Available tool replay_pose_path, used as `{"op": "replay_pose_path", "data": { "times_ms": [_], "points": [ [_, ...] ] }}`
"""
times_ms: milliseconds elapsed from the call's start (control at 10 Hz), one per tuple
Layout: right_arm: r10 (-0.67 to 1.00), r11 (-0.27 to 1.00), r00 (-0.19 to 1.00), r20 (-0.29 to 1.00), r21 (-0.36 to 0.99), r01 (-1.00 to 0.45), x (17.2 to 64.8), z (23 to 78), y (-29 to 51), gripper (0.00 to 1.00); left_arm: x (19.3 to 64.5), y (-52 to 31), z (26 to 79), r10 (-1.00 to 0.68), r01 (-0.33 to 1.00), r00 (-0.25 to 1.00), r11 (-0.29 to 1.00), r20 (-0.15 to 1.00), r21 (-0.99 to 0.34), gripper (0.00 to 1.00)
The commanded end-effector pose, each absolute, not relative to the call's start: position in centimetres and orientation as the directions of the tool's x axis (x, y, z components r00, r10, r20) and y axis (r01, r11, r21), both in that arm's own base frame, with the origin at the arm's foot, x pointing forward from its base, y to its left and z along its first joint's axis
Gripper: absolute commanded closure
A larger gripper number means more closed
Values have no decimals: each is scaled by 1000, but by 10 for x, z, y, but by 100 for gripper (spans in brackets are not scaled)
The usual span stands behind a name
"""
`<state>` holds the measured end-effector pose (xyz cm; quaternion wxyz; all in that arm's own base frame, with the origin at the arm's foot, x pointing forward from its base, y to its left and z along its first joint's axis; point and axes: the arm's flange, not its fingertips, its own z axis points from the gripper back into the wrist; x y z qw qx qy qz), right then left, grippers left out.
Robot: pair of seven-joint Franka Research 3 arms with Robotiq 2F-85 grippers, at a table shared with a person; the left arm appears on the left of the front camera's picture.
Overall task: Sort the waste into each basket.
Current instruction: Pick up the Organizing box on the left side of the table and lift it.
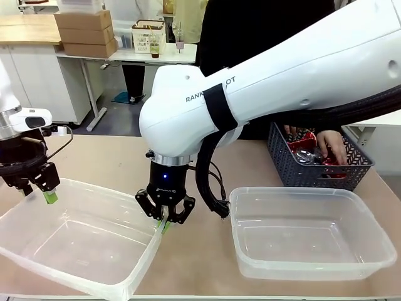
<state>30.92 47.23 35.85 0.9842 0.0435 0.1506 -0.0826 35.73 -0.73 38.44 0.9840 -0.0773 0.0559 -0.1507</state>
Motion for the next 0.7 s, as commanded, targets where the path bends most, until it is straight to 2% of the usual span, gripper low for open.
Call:
{"op": "replay_pose_path", "data": {
  "times_ms": [0,100,200,300,600],
  "points": [
    [-192,979,943,-272,12,203,308,364,473,100,288,-3,344,-312,297,947,942,-81,-154,100],
    [-188,980,943,-273,12,199,308,364,473,100,290,-4,341,-317,300,945,939,-81,-166,86],
    [-187,980,944,-273,12,198,308,365,472,100,290,-5,337,-319,301,943,939,-94,-169,96],
    [-185,981,943,-277,10,196,308,365,472,100,289,-6,336,-319,301,942,939,-99,-165,100],
    [-159,987,946,-283,-12,162,315,377,464,100,293,-5,357,-244,230,967,959,-74,-165,100]
  ]
}}
